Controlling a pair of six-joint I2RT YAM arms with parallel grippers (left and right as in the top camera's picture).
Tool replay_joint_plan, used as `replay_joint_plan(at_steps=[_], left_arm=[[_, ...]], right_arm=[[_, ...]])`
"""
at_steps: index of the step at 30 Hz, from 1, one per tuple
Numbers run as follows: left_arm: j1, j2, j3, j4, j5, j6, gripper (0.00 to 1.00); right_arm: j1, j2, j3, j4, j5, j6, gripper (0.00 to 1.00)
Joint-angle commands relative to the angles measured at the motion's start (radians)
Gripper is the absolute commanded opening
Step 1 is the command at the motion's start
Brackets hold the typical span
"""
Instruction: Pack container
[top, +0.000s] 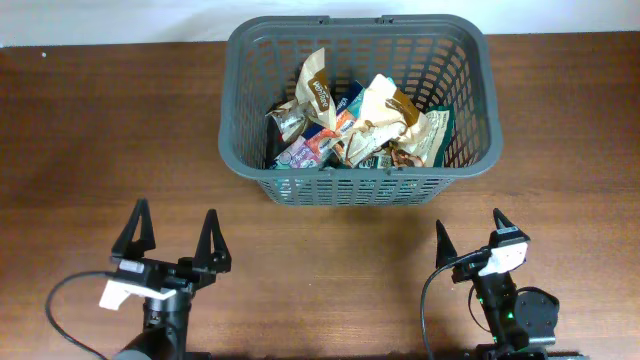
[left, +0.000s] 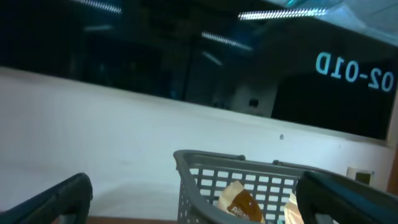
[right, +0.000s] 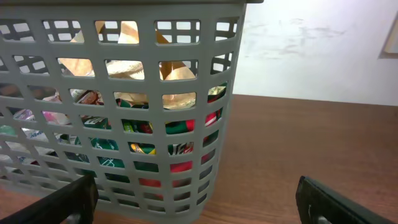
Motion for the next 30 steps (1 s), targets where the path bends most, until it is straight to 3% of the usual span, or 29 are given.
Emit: replay_joint_plan(at_steps=[1, 9, 16, 26, 30], left_arm=[[0.006, -0.042, -0.074, 0.052, 0.003, 0.024, 0.99], [0.006, -0.062, -0.165, 0.08, -0.066, 0.028, 0.99], [0.008, -0.062, -0.168, -0.04, -0.149, 0.069, 0.99], [0.052, -0.062, -0.168, -0.375, -0.17, 0.069, 0.99], [0.052, -0.062, -0.168, -0.403, -0.167, 0.069, 0.99]], right_arm=[[0.006, -0.01, -0.005, -0.008, 0.012, -0.001, 0.99], [0.006, -0.01, -0.005, -0.008, 0.012, -0.001, 0.99], [0.006, -0.01, -0.005, -0.007, 0.012, -0.001, 0.99], [0.006, -0.01, -0.005, -0.008, 0.012, -0.001, 0.99], [0.006, -0.01, -0.005, -0.007, 0.012, -0.001, 0.99]])
